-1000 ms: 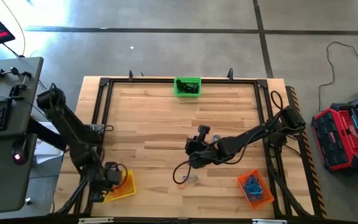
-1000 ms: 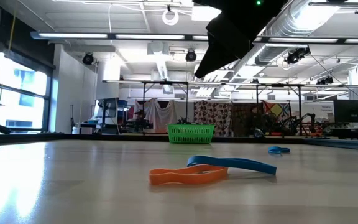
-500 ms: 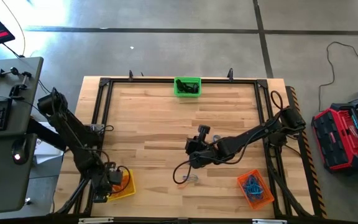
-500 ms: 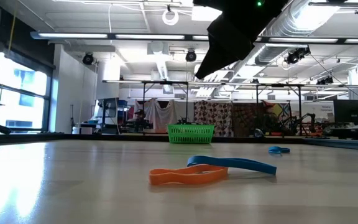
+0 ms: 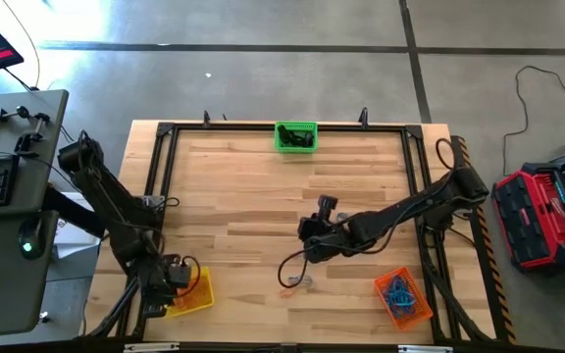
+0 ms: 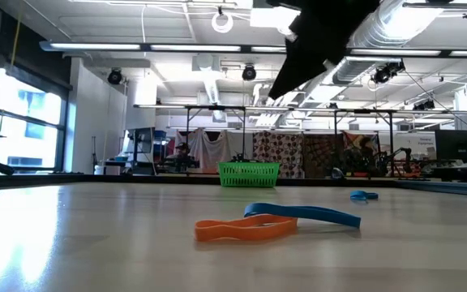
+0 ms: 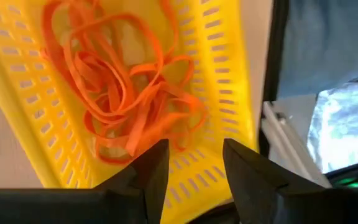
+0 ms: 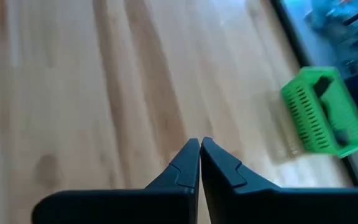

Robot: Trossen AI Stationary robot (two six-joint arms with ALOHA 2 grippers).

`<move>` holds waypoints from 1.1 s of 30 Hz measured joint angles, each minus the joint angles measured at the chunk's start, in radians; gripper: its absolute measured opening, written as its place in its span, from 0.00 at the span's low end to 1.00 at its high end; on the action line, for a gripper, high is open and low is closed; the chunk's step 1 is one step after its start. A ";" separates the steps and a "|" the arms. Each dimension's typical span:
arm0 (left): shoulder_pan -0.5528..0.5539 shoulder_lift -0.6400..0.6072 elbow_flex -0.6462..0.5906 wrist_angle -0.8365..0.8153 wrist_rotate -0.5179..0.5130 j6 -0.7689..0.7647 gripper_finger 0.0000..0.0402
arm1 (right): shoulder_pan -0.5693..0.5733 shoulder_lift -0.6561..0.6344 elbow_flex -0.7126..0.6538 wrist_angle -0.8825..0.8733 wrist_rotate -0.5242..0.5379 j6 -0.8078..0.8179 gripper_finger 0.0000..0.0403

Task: Sort rubber bands into baskets
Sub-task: Put the orange rubber band into the yellow bin, then put the blue rubber band into the orange bin

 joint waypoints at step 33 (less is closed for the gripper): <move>0.263 -0.192 -0.211 0.704 -0.077 0.546 0.18 | 0.158 0.163 -0.112 0.304 -0.510 0.310 0.48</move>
